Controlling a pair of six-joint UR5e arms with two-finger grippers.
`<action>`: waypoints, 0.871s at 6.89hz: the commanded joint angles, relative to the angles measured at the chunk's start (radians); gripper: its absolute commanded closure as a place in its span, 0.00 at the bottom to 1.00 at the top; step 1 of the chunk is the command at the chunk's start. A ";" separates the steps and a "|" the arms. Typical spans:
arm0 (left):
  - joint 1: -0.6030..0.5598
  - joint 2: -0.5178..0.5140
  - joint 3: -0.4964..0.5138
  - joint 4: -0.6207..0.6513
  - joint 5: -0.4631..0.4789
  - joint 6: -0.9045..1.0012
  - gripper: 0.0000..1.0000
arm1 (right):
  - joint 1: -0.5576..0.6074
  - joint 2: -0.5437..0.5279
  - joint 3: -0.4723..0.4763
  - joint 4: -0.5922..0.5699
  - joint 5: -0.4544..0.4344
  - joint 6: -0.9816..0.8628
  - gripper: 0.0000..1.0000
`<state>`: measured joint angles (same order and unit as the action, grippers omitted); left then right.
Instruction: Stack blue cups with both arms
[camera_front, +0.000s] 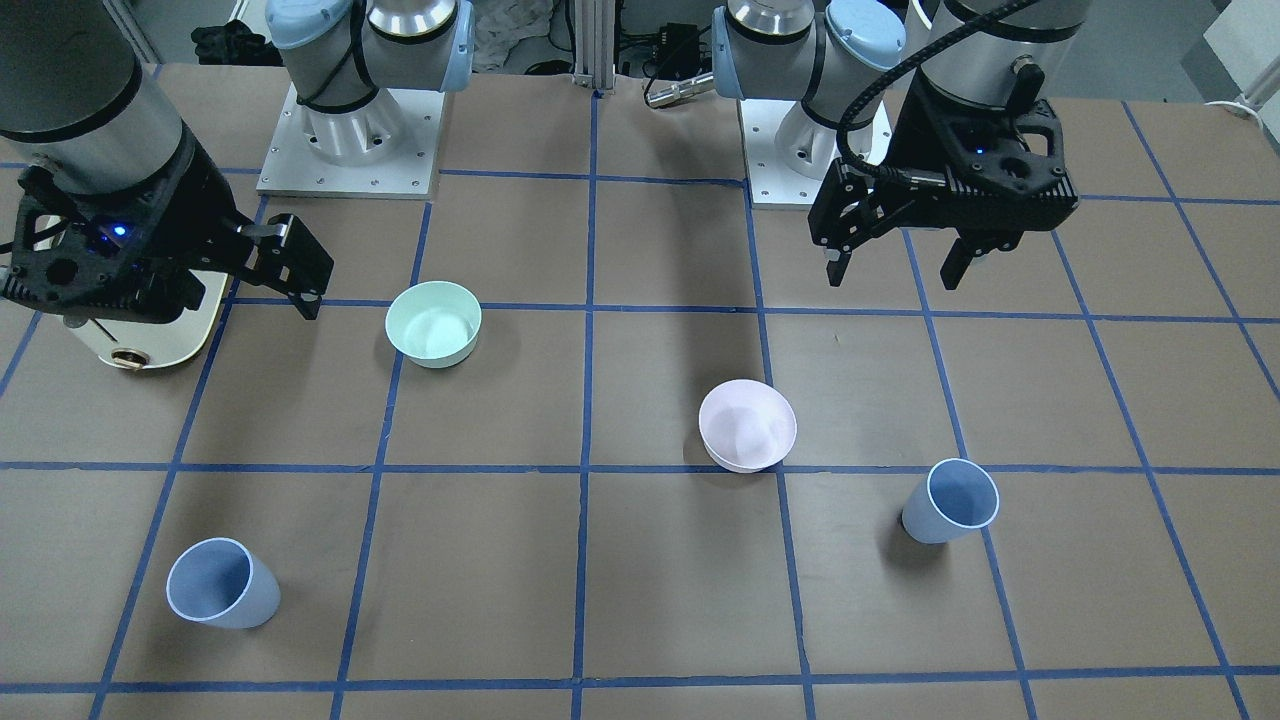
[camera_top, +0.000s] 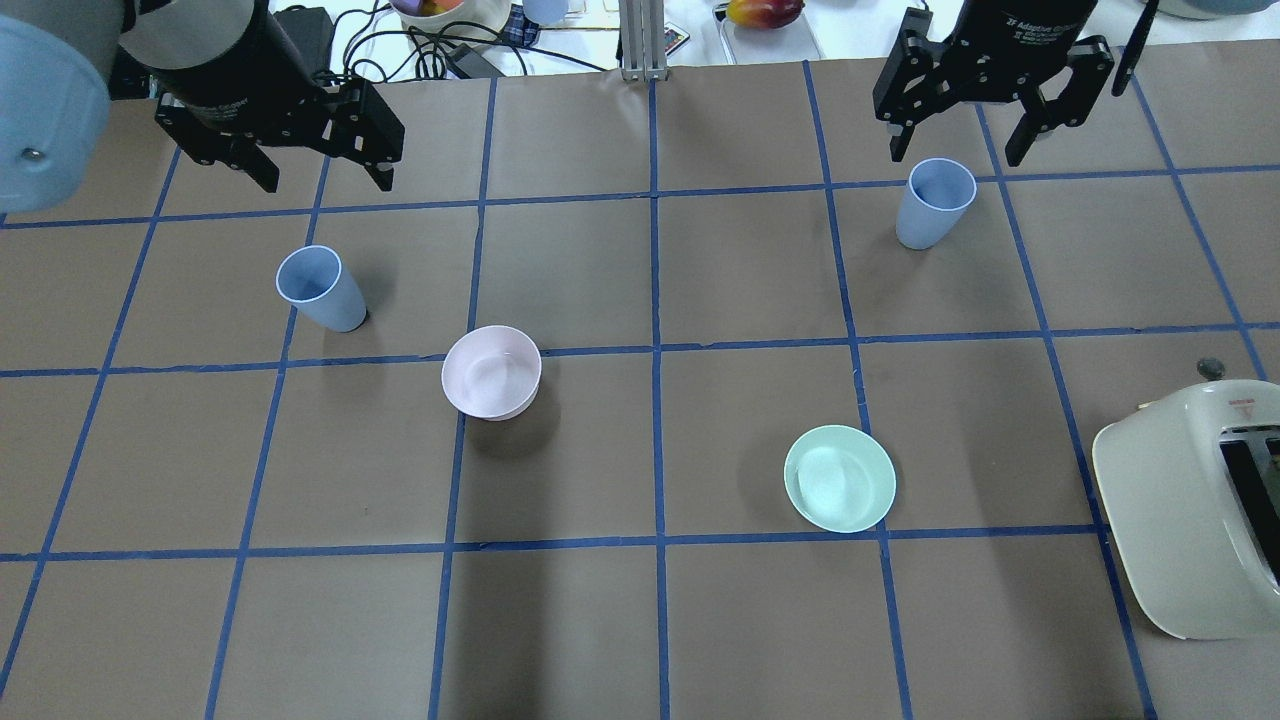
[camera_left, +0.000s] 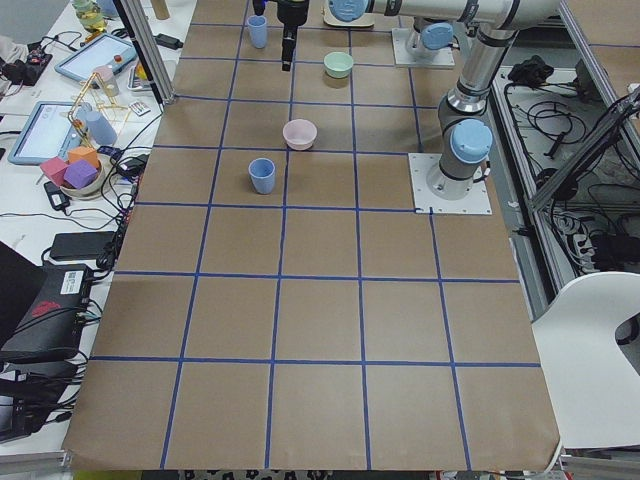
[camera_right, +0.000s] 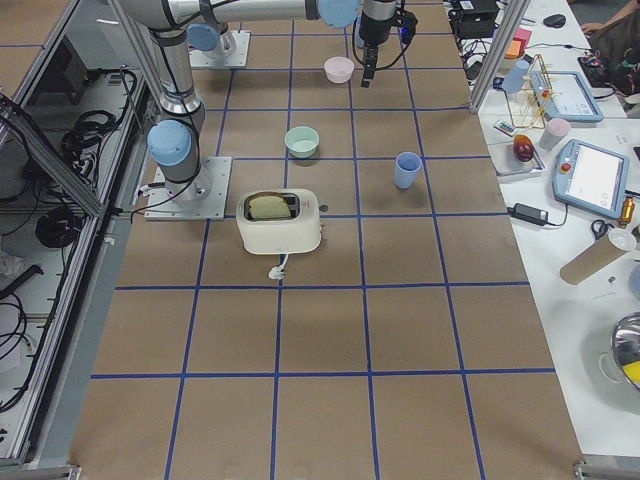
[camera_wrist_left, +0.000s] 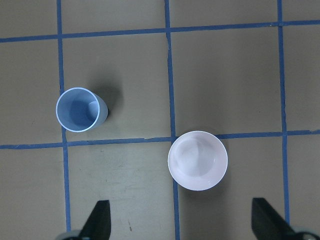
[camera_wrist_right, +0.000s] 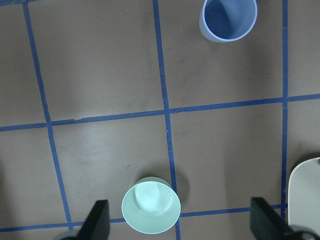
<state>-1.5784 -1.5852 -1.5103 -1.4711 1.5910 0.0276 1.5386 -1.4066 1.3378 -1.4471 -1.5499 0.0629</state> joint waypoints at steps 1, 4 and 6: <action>0.000 0.001 -0.001 0.000 0.001 0.000 0.00 | 0.000 0.000 0.001 0.001 0.001 0.000 0.00; 0.020 -0.047 -0.002 0.000 -0.025 0.015 0.00 | 0.000 0.001 0.003 0.001 -0.002 0.000 0.00; 0.125 -0.227 -0.033 0.129 -0.020 0.084 0.00 | 0.000 0.004 0.003 0.002 -0.004 -0.009 0.00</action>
<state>-1.5123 -1.7123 -1.5222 -1.4328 1.5690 0.0641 1.5386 -1.4035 1.3405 -1.4455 -1.5533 0.0571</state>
